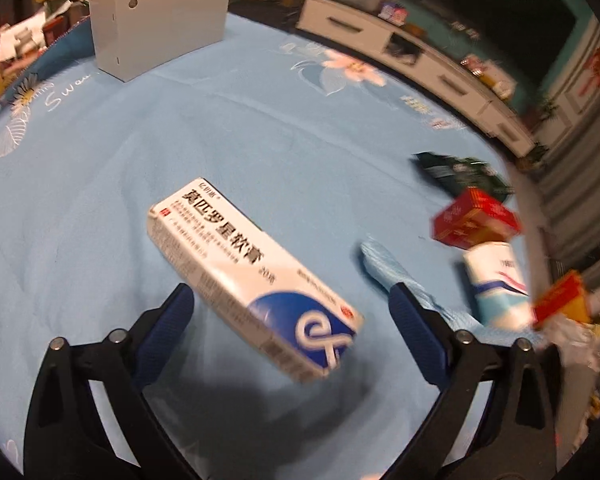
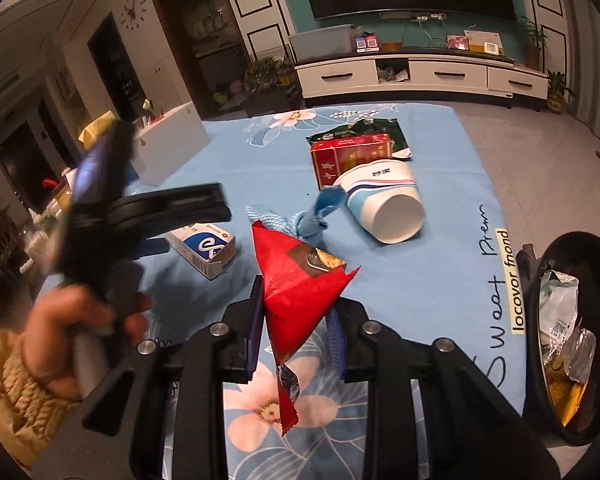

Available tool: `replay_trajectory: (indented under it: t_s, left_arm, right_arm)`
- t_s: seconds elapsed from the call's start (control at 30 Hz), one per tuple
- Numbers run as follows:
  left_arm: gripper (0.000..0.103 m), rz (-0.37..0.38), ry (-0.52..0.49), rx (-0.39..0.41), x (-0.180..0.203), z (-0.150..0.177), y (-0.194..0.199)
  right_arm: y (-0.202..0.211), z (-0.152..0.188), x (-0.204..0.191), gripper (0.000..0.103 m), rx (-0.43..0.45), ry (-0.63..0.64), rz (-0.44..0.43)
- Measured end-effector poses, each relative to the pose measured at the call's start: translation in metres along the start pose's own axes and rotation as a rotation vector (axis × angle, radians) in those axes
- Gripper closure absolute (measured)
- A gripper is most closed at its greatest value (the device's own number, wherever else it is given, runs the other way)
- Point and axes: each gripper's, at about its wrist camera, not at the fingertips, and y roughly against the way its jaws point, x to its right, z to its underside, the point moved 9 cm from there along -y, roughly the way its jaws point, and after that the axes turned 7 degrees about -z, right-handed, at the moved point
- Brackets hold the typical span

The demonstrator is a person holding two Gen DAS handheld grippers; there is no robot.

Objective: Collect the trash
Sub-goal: 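Grasp the red packet with the right gripper while the left grasps the white ointment box, then hold the red packet and ointment box lifted above the table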

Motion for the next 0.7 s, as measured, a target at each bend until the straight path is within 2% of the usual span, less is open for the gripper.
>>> replay_trajectory:
  t_s: [0.13, 0.2, 0.23, 0.4, 0.47, 0.5, 0.7]
  left_arm:
    - [0.022, -0.101, -0.019, -0.018, -0.001, 0.001, -0.017]
    - [0.022, -0.116, -0.041, 0.017, -0.003, 0.002, -0.016]
    - [0.023, -0.109, -0.044, 0.022, -0.004, 0.003, -0.016]
    - [0.050, -0.048, -0.084, 0.040, -0.009, 0.010, -0.002]
    - [0.057, -0.007, -0.103, 0.042, -0.013, 0.018, 0.006]
    - [0.059, 0.040, -0.106, 0.039, -0.017, 0.023, 0.011]
    - [0.059, 0.126, -0.154, 0.089, -0.046, 0.050, 0.046]
  right_arm:
    - [0.003, 0.003, 0.011, 0.074, -0.003, -0.018, 0.000]
    - [0.004, 0.005, 0.015, 0.074, -0.003, -0.029, 0.001]
    - [0.005, 0.005, 0.016, 0.074, -0.003, -0.033, 0.001]
    - [0.011, 0.005, 0.014, 0.074, 0.003, -0.038, 0.009]
    - [0.014, 0.007, 0.010, 0.074, 0.001, -0.033, 0.009]
    - [0.015, 0.008, 0.008, 0.074, 0.000, -0.030, 0.010]
    - [0.021, 0.015, -0.008, 0.074, -0.018, -0.017, 0.004]
